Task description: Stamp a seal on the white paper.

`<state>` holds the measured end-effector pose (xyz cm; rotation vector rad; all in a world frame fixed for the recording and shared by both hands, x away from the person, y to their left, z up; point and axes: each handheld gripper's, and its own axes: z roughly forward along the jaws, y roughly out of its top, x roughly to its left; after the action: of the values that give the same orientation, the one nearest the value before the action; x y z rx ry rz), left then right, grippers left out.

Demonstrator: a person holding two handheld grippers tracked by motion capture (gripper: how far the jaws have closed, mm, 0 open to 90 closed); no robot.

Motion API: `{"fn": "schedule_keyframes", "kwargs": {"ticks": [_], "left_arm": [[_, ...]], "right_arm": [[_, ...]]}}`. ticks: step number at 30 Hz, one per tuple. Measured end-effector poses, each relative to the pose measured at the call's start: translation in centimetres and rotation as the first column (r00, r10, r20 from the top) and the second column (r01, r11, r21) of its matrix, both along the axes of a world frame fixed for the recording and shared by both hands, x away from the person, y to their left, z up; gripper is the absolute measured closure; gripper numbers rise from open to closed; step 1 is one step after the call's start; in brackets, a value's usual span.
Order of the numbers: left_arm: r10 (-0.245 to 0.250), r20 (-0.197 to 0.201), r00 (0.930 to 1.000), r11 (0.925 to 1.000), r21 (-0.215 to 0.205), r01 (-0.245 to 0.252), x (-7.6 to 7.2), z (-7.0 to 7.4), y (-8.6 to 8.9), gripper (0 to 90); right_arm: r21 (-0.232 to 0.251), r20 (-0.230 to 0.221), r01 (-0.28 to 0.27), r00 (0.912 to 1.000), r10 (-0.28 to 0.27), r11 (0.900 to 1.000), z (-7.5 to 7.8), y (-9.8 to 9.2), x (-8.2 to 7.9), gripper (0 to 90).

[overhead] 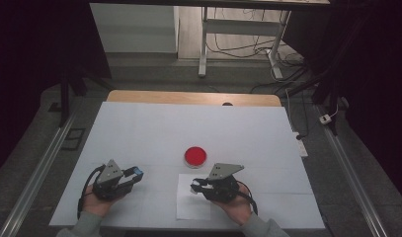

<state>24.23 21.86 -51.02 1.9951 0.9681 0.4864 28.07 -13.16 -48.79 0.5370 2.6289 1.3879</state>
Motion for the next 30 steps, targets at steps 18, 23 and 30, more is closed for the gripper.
{"fn": "schedule_keyframes", "kwargs": {"ticks": [18, 23, 30], "left_arm": [[-0.003, 0.003, 1.0000, 1.0000, -0.002, 0.003, 0.0, 0.0, 0.0, 65.5], [-0.003, 0.004, 1.0000, 1.0000, -0.002, 0.003, 0.0, 0.0, 0.0, 65.5], [-0.003, 0.003, 1.0000, 1.0000, -0.002, 0.003, 0.0, 0.0, 0.0, 65.4]], "right_arm": [[-0.046, -0.018, -0.011, 0.9998, 0.011, 0.999, -1.3, 0.5, 0.4, 75.3], [-0.055, -0.009, -0.008, 0.9999, 0.008, 0.998, -1.4, 0.8, 0.4, 75.3], [-0.067, -0.009, -0.014, 0.9999, 0.013, 0.998, -1.7, 1.1, 0.5, 75.3]]}}
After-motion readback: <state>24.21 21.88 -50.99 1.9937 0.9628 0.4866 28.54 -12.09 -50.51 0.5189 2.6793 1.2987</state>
